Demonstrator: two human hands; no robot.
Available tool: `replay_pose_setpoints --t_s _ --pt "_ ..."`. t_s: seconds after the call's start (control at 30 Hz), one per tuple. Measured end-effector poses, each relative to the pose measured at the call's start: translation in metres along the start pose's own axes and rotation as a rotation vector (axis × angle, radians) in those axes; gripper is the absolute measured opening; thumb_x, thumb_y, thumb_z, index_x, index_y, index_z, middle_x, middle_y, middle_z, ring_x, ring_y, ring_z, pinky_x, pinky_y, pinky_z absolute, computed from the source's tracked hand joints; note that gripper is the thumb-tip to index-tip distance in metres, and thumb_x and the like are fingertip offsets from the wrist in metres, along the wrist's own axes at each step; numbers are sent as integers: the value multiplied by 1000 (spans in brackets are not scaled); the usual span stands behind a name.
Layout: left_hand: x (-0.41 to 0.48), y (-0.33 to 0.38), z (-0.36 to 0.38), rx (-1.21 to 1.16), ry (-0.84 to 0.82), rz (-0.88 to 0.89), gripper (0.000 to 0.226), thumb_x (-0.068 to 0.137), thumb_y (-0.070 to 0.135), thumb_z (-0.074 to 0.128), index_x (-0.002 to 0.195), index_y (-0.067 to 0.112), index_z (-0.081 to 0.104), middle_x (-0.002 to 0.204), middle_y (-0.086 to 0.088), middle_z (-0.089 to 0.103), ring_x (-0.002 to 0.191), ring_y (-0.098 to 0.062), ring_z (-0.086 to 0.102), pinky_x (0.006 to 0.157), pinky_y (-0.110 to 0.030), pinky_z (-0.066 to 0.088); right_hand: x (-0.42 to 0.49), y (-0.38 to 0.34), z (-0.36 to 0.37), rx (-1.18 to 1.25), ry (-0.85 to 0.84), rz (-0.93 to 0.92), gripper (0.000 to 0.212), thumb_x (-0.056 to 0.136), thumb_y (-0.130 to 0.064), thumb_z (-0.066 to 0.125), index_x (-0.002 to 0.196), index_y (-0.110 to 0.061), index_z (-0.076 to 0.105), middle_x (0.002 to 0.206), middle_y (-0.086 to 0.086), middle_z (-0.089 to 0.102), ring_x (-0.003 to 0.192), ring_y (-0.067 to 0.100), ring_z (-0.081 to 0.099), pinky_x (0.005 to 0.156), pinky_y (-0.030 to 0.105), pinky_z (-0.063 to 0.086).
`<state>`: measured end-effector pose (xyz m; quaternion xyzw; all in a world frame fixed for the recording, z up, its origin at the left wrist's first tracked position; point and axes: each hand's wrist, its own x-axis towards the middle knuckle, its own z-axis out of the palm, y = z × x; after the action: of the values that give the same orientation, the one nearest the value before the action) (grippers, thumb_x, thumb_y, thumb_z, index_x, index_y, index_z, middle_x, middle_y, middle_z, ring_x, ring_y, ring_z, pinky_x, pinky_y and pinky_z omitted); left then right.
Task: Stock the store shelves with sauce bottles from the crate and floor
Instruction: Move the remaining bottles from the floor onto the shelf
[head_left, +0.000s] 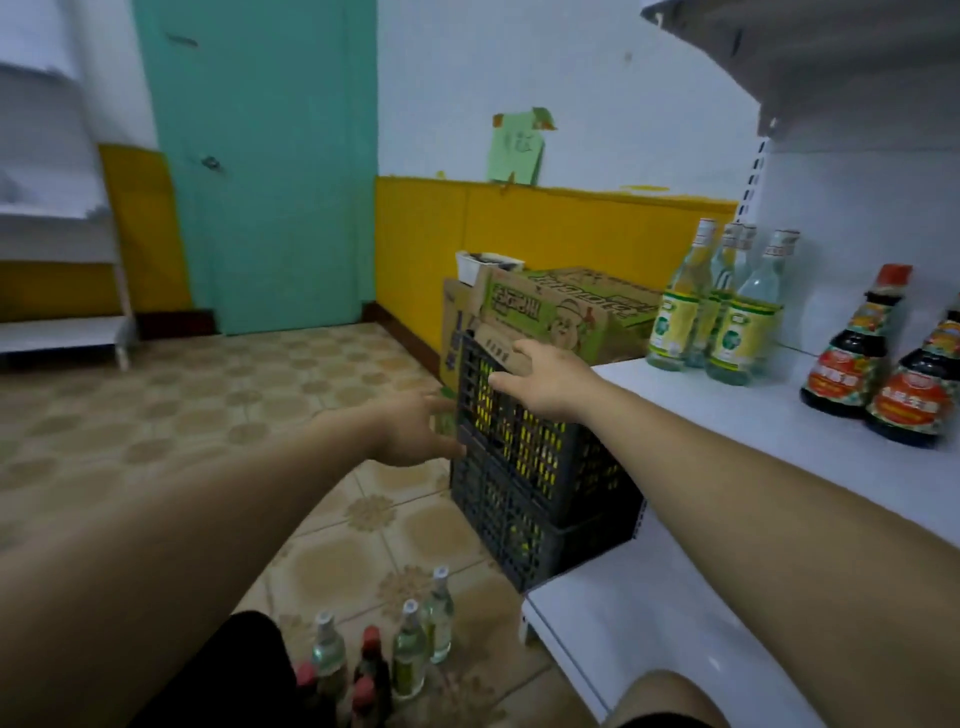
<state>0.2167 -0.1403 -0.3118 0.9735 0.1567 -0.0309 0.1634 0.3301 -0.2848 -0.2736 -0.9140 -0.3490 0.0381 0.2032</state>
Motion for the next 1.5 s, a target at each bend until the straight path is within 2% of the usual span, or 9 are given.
replay_pose_setpoints --t_s 0.33,0.57,0.73,0.9,1.1,1.23,1.33,1.4,1.5 --pt "-50 -104 36 -65 -18 -381 78 86 57 56 150 28 23 159 1 15 144 -24 22 116 -41 23 49 -63 111 79 -195 -167 75 89 -59 55 152 -28 27 157 4 31 140 30 35 108 39 35" --pt "-68 -194 106 -184 -141 -578 76 86 53 57 150 27 24 159 2 18 143 -23 25 115 -39 23 80 -89 217 67 -455 -259 75 92 -56 53 153 -24 24 159 3 26 142 28 31 111 39 32" --pt "-54 -251 164 -348 -209 -651 75 88 46 59 150 21 26 157 -1 23 141 -22 29 110 -31 28 107 -92 312 44 -631 -240 72 93 -51 52 153 -21 25 159 3 26 142 25 31 111 37 31" --pt "-6 -301 226 -449 -280 -652 75 89 43 59 150 18 24 157 -4 23 142 -23 28 112 -33 26 122 -67 411 12 -793 -150 71 95 -46 52 154 -18 23 159 4 25 142 26 30 111 35 30" --pt "53 -349 312 -558 -377 -686 76 90 41 59 151 18 21 158 -5 20 142 -26 26 113 -36 26 133 -32 504 -30 -936 -88 71 95 -35 56 154 -27 18 160 5 16 139 31 33 106 39 37" --pt "75 -364 349 -617 -444 -708 74 93 38 57 152 17 19 158 -6 19 142 -27 27 112 -35 26 140 -24 538 -100 -927 -115 54 98 -30 53 148 -25 34 150 10 33 128 32 44 98 38 42" --pt "80 -367 361 -638 -455 -695 72 93 36 56 152 18 18 158 -6 20 142 -27 27 111 -34 27 140 -22 550 -144 -859 -129 35 99 -24 50 134 -23 47 131 13 54 110 33 54 81 35 46" --pt "80 -365 363 -638 -445 -680 73 93 35 57 152 18 17 158 -6 21 142 -26 28 110 -33 28 139 -23 547 -166 -799 -141 29 100 -24 46 129 -24 48 126 11 57 106 32 55 76 34 45" --pt "74 -359 355 -625 -418 -645 78 92 35 58 153 20 12 159 -6 17 143 -26 25 111 -33 26 136 -31 521 -100 -717 -179 29 100 -27 44 129 -25 45 127 8 56 104 32 55 80 37 47"
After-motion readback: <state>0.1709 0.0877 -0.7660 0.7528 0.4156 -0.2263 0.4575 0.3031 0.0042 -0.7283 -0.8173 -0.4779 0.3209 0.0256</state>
